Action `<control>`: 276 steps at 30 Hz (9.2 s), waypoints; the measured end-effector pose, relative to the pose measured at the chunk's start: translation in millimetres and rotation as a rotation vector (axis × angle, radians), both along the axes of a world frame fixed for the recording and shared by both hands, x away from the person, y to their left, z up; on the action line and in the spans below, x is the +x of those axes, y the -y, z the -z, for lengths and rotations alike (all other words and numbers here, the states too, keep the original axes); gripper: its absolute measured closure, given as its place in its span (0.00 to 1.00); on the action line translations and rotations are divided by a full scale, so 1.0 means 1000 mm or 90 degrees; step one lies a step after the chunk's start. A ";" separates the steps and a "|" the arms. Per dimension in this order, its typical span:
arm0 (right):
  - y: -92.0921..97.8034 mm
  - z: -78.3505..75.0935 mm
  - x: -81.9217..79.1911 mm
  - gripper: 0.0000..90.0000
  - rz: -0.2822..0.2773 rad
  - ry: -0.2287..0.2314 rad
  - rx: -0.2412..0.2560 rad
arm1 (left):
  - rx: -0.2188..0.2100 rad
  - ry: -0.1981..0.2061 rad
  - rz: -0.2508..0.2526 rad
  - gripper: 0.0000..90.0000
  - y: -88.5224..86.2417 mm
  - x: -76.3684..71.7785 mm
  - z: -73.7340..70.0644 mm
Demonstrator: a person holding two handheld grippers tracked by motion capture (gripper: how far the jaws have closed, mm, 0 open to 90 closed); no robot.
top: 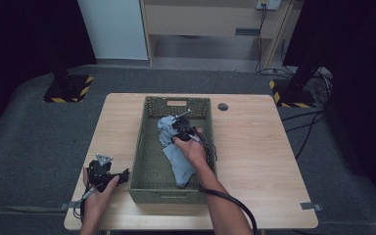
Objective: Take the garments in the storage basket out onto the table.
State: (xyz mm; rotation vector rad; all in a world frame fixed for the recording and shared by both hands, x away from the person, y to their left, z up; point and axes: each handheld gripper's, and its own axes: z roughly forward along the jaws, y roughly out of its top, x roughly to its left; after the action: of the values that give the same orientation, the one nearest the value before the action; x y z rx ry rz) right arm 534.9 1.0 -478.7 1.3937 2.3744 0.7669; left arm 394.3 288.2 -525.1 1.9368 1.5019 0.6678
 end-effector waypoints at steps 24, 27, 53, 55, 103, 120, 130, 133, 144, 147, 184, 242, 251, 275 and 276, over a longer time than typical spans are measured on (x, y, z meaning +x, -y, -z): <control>0.004 -0.062 -0.025 0.64 0.005 0.060 0.024 | 0.000 0.000 0.000 0.00 0.000 0.000 0.000; 0.007 -0.066 -0.027 0.64 0.006 0.061 0.028 | 0.000 0.000 0.000 0.00 0.000 0.000 0.000; 0.010 -0.116 -0.045 0.64 -0.014 0.098 0.037 | -0.001 0.001 -0.001 0.00 0.000 0.000 0.000; 0.010 -0.120 -0.047 0.64 -0.015 0.102 0.038 | -0.001 0.001 -0.001 0.00 0.000 0.000 0.000; 0.046 -0.169 -0.069 0.64 -0.005 0.130 0.045 | -0.001 0.001 -0.001 0.00 0.000 0.000 0.000; 0.062 -0.191 -0.075 0.64 -0.003 0.145 0.045 | -0.001 0.001 -0.001 0.00 0.000 0.000 0.000; 0.076 -0.204 -0.083 0.64 -0.001 0.155 0.043 | -0.001 0.001 -0.001 0.00 0.000 0.000 0.000; 0.082 -0.205 -0.084 0.64 0.001 0.153 0.047 | -0.001 0.001 -0.001 0.00 0.000 0.000 0.000; 0.106 -0.204 -0.086 0.64 0.010 0.156 0.063 | -0.001 0.001 -0.001 0.00 0.000 0.000 0.000; 0.114 -0.204 -0.084 0.64 0.016 0.157 0.067 | -0.001 0.001 -0.001 0.00 0.000 0.000 0.000; 0.202 -0.160 -0.068 0.63 0.109 0.153 0.055 | 0.000 0.001 -0.002 0.00 0.000 0.000 0.000; 0.218 -0.078 -0.007 0.62 0.164 0.086 0.024 | 0.000 0.000 -0.001 0.00 0.000 0.000 0.000; 0.215 -0.064 -0.001 0.62 0.166 0.076 0.019 | 0.000 0.000 -0.001 0.00 0.000 0.000 0.000; 0.208 -0.032 0.012 0.61 0.172 0.057 0.019 | 0.000 0.000 0.000 0.00 0.000 0.000 0.000; 0.207 -0.031 0.012 0.61 0.173 0.055 0.019 | 0.000 0.000 0.000 0.00 0.000 0.000 0.000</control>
State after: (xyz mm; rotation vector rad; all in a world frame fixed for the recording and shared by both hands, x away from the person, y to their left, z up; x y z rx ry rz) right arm 546.9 -206.4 -448.0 1.6159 2.0603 0.7717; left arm 394.2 288.1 -525.1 1.9366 1.5021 0.6690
